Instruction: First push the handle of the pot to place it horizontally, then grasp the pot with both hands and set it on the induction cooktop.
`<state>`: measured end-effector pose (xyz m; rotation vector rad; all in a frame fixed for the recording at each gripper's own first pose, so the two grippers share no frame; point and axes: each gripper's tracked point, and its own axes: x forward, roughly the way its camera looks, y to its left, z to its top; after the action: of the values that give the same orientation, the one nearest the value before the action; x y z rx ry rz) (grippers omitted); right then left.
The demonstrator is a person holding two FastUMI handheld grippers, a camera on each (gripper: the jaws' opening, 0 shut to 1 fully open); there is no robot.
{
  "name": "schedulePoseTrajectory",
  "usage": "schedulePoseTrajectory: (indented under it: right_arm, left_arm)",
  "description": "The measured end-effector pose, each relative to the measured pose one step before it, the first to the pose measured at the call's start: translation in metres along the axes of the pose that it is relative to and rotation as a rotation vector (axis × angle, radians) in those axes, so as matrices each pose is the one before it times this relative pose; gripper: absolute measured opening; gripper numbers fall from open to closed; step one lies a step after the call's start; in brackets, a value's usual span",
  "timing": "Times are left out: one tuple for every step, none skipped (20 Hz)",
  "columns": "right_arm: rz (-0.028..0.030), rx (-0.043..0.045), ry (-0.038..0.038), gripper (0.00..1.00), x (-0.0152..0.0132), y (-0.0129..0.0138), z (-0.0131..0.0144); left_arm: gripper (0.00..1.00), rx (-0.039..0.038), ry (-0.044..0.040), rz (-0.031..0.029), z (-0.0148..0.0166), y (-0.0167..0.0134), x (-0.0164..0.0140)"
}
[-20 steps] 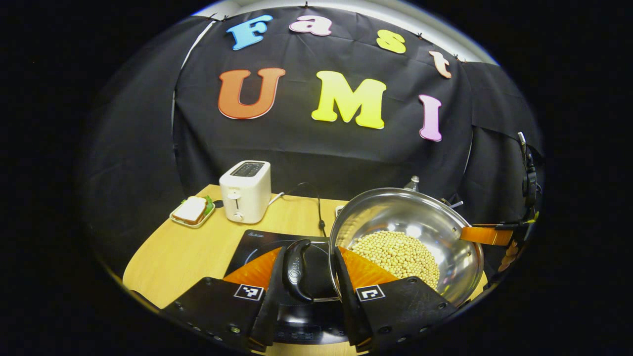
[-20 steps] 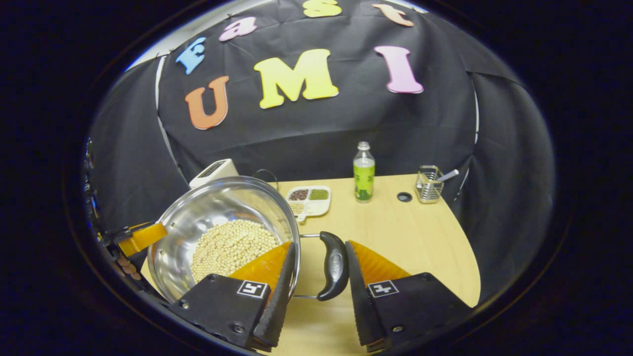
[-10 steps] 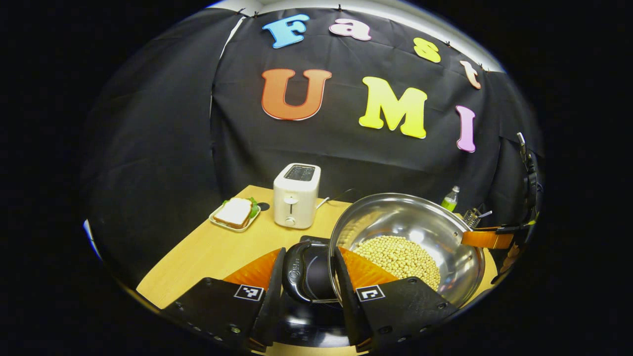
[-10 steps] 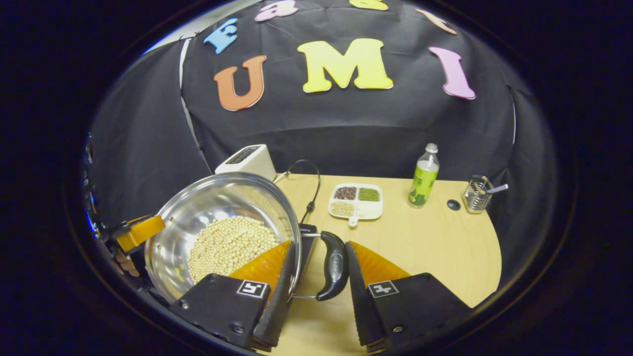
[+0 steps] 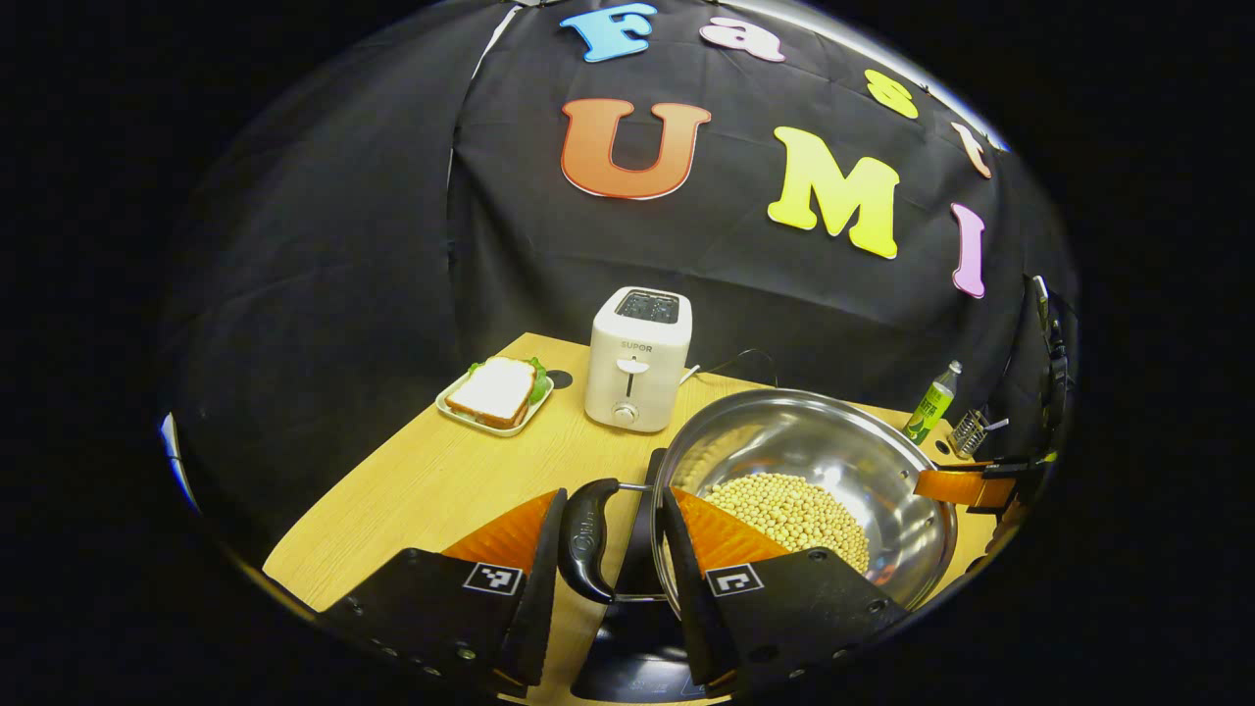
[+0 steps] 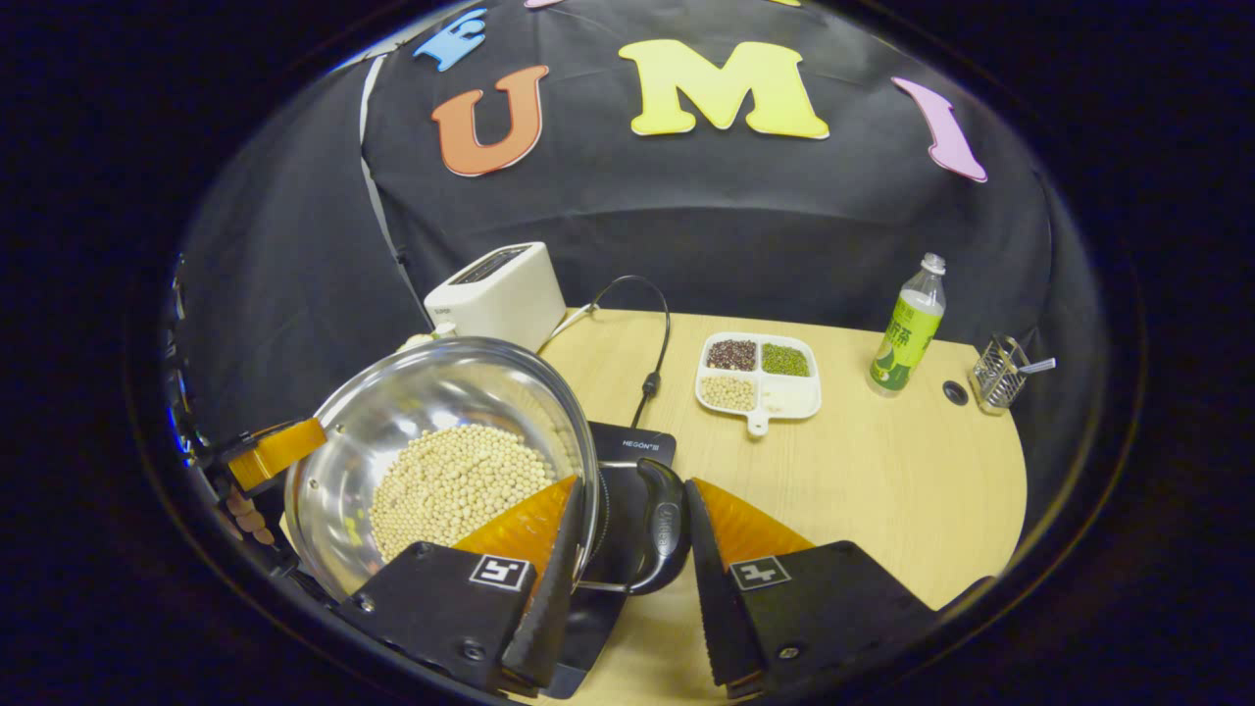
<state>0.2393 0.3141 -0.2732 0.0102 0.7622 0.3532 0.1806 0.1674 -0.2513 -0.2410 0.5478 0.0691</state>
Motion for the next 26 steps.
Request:
schedulePoseTrajectory:
  right_arm:
    - [-0.00471, 0.00298, -0.00282, 0.60, 0.00372, -0.00134, 0.00058]
    - [-0.00552, 0.00424, -0.00175, 0.60, 0.00238, -0.00165, -0.00086]
    - [-0.00528, 0.00482, -0.00018, 0.59, 0.00259, -0.00199, -0.00062]
    - [-0.00539, 0.00671, 0.00069, 0.60, 0.00349, -0.00034, -0.00115]
    - [-0.00252, 0.00402, 0.00309, 0.60, 0.00338, -0.00101, -0.00203]
    - [-0.00215, 0.00643, 0.00265, 0.60, 0.00334, -0.00039, -0.00148]
    - [-0.00243, 0.00367, 0.00327, 0.60, 0.00283, -0.00008, -0.00235]
    - [-0.00589, 0.00201, -0.00040, 0.60, 0.00263, -0.00047, -0.00186]
    - [-0.00675, 0.00358, -0.00388, 0.59, 0.00174, -0.00108, -0.00155]
    - [-0.00735, 0.00342, -0.00179, 0.60, 0.00127, -0.00101, -0.00332]
    - [-0.00561, 0.00675, 0.00173, 0.60, 0.00147, -0.00165, -0.00236]
    - [0.00347, 0.00780, -0.01114, 0.60, -0.00060, 0.00007, -0.00019]
    - [-0.00426, 0.00001, -0.01033, 0.60, -0.00096, -0.00068, 0.00069]
    - [-0.00208, 0.00719, -0.01173, 0.59, -0.00098, -0.00191, -0.00042]
    - [0.00016, 0.01210, -0.01868, 0.60, -0.00200, 0.00141, -0.00143]
    - [0.00243, 0.00176, -0.01611, 0.60, -0.00002, 0.00066, -0.00122]
    - [0.00218, 0.00452, -0.01478, 0.62, -0.00017, 0.00063, -0.00120]
    - [-0.00050, 0.00136, -0.00902, 0.63, -0.00131, -0.00059, -0.00111]
    - [-0.00055, -0.00092, -0.00692, 0.65, -0.00064, -0.00001, -0.00131]
    - [0.00016, -0.00094, -0.01526, 0.66, -0.00068, 0.00006, -0.00040]
    - [0.00153, -0.00395, -0.01399, 0.70, -0.00013, 0.00063, 0.00012]
    - [0.00759, -0.00686, -0.01758, 0.71, -0.00138, 0.00235, -0.00051]
    - [0.00744, -0.01616, -0.01576, 0.71, -0.00207, 0.00184, -0.00066]
    - [0.00589, -0.01585, -0.01430, 0.72, -0.00308, 0.00086, -0.00077]
    - [0.02135, -0.00946, -0.00467, 0.77, -0.00458, 0.00312, -0.00264]
    - [0.01681, 0.00617, -0.00941, 0.81, -0.00410, 0.00422, -0.00420]
  left_arm:
    - [0.53, -0.00153, 0.00368, -0.00342, 0.00058, -0.00138, 0.00343]
    - [0.53, -0.00224, 0.00165, -0.00437, 0.00041, -0.00009, 0.00508]
    - [0.53, 0.00148, 0.00523, -0.00357, -0.00159, -0.00018, 0.00526]
    - [0.53, 0.00173, 0.00849, -0.00496, -0.00178, -0.00068, 0.00376]
    - [0.53, 0.00083, 0.00096, -0.00224, 0.00020, -0.00075, 0.00444]
    - [0.53, 0.00734, -0.00026, -0.00165, -0.00073, 0.00032, 0.00567]
    - [0.53, 0.00525, 0.00233, -0.00120, -0.00288, 0.00104, 0.00486]
    - [0.53, -0.00272, 0.00108, -0.00210, -0.00004, -0.00002, 0.00377]
    - [0.53, -0.00524, 0.00123, -0.00549, -0.00139, 0.00102, 0.00384]
    - [0.53, -0.00340, 0.00429, -0.00866, -0.00160, -0.00103, 0.00396]
    - [0.53, -0.00594, 0.00593, -0.00978, -0.00366, -0.00139, 0.00373]
    - [0.53, -0.00620, 0.01301, -0.00392, -0.00475, 0.00001, 0.00414]
    - [0.53, -0.00873, 0.00118, -0.00271, -0.00102, 0.00026, 0.00020]
    - [0.55, -0.01035, -0.01212, -0.00166, 0.00077, -0.00091, 0.00431]
    - [0.57, -0.00118, -0.01497, 0.00751, 0.00235, 0.00118, 0.00017]
    - [0.61, 0.01066, -0.00813, 0.00395, -0.00018, 0.00107, 0.00061]
    - [0.63, 0.01368, -0.00736, 0.00314, 0.00063, -0.00105, -0.00075]
    - [0.64, 0.01410, -0.00551, 0.00234, 0.00136, -0.00138, -0.00113]
    - [0.64, 0.01364, -0.00343, 0.00635, 0.00019, -0.00016, -0.00011]
    - [0.65, 0.00903, -0.00294, 0.01201, 0.00087, 0.00130, -0.00163]
    - [0.67, 0.00372, -0.00098, 0.01544, -0.00063, 0.00293, 0.00049]
    - [0.77, 0.00556, -0.00233, 0.01079, -0.00037, 0.00052, -0.00015]
    - [0.84, 0.01061, -0.00351, 0.00689, -0.00036, 0.00037, -0.00044]
    - [0.93, 0.01470, -0.01234, 0.00459, 0.00174, -0.00027, -0.00326]
    - [0.81, 0.01067, -0.01561, -0.00255, 0.00292, -0.00201, -0.00332]
    - [0.97, 0.00460, -0.01353, 0.01040, 0.00272, -0.00025, -0.00493]
